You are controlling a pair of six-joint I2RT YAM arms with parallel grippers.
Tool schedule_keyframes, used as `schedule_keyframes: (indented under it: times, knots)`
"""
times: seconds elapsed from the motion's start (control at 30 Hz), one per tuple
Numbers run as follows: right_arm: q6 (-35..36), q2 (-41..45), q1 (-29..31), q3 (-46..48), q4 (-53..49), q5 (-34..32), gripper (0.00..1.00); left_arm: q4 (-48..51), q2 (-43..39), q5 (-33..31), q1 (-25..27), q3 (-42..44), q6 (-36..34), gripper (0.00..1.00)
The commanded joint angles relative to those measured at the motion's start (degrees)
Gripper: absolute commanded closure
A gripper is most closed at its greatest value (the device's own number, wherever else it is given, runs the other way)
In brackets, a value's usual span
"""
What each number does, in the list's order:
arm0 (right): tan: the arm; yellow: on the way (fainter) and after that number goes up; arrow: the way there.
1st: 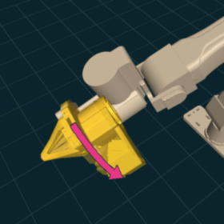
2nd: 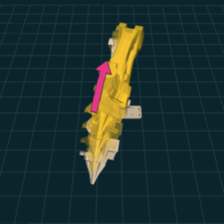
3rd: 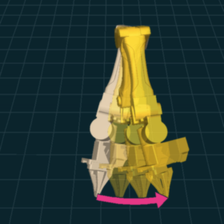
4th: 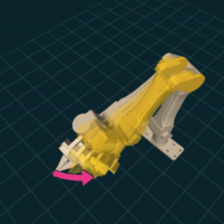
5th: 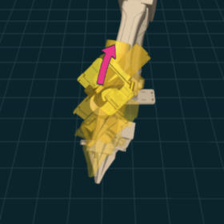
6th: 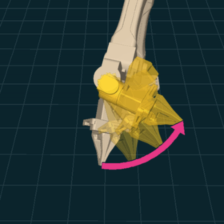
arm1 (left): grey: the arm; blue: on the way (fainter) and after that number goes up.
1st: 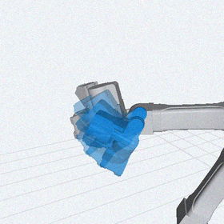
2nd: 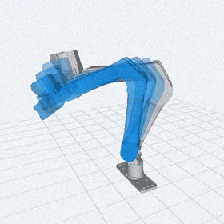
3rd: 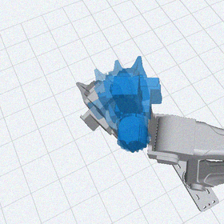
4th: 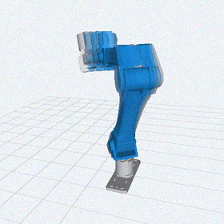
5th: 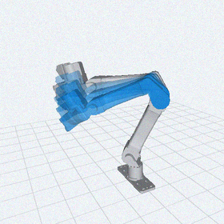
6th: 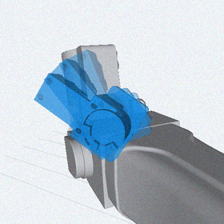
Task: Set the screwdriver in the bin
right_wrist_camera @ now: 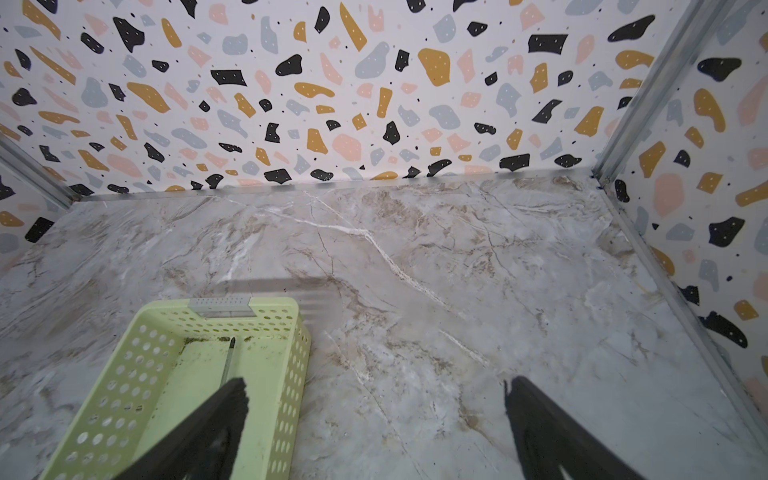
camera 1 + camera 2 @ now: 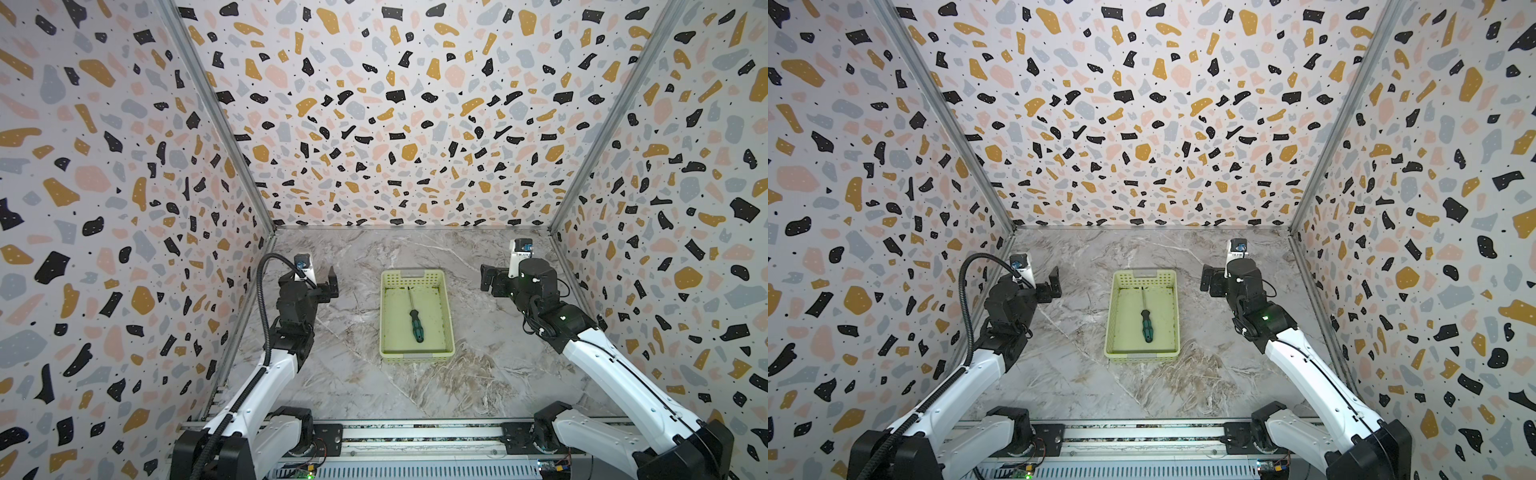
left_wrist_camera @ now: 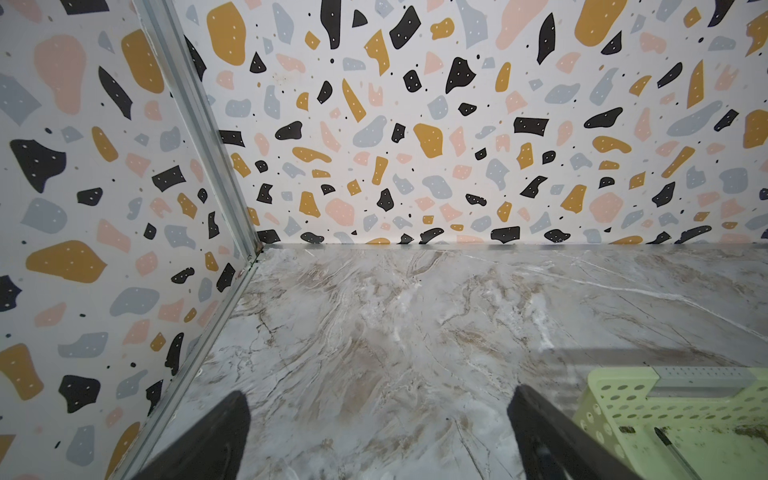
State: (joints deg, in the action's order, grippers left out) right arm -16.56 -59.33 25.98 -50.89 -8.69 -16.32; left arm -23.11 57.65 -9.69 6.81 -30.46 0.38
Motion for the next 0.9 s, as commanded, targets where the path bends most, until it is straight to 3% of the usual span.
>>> schedule_keyframes:
  times: [0.0,0.27,0.4,0.53,0.7,0.87]
  knots:
    - [4.6,3.0,-0.1,3.5,7.8,-0.8,0.01,-4.7,-0.6,-1.4,-0.2,0.3,-2.2,0.0]
    - [10.9,7.2,-0.1,13.0,18.7,-0.5,0.01,-4.7,1.1,-1.3,-0.1,0.7,-2.8,0.0]
    - [14.6,5.5,-0.1,16.2,23.0,-0.7,0.01,-9.0,0.9,-0.5,-0.1,4.1,-4.9,0.0]
    - [18.8,4.8,-0.1,22.5,33.6,-1.6,0.01,-14.6,0.7,-0.6,-0.1,8.6,-9.3,0.0]
    - [21.4,3.5,-0.5,31.0,47.6,-2.9,0.01,-18.5,1.8,-4.4,-0.1,10.9,-5.6,0.0]
    - [23.9,-3.0,-3.4,34.5,54.7,-3.1,0.01,-17.7,4.6,-2.4,-0.1,10.1,-3.9,0.01]
